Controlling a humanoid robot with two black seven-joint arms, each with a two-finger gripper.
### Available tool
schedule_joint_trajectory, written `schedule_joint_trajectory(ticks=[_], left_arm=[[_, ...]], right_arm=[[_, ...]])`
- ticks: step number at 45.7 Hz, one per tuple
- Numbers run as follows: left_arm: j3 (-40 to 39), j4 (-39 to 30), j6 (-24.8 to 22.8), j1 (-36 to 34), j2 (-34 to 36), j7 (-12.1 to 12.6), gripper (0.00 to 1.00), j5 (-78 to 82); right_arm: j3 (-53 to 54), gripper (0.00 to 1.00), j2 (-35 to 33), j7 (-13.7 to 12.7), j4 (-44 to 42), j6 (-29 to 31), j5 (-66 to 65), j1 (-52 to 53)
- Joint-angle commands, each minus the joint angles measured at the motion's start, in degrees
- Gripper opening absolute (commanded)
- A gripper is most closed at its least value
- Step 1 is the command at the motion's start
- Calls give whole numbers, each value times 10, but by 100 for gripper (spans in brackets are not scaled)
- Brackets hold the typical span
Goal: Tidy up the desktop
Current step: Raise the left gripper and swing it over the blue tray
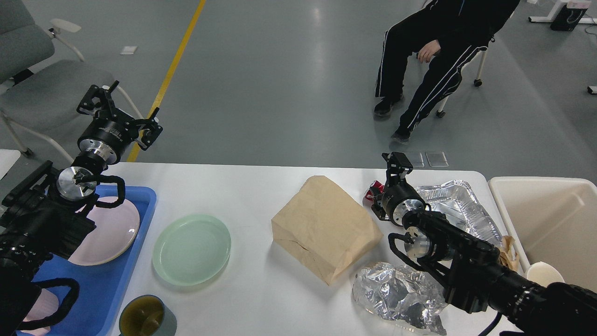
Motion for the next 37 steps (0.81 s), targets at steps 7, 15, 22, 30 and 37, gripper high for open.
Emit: schedule_joint_trajectory(ticks=[7,15,22,30,37], left_arm=[[343,-32,-24,-87,88,107,96,2],[707,-32,-43,-225,119,249,96,3],[934,-32,-110,-315,116,336,96,3],[1045,-67,-226,-390,88,343,96,7],[1188,-129,-275,-481,69,337,96,6]], right_arm=[[0,100,0,0,0,0,0,0],[0,100,0,0,0,0,0,0],[0,100,0,0,0,0,0,0],[1,100,0,0,0,0,0,0],[1,100,0,0,0,0,0,0]])
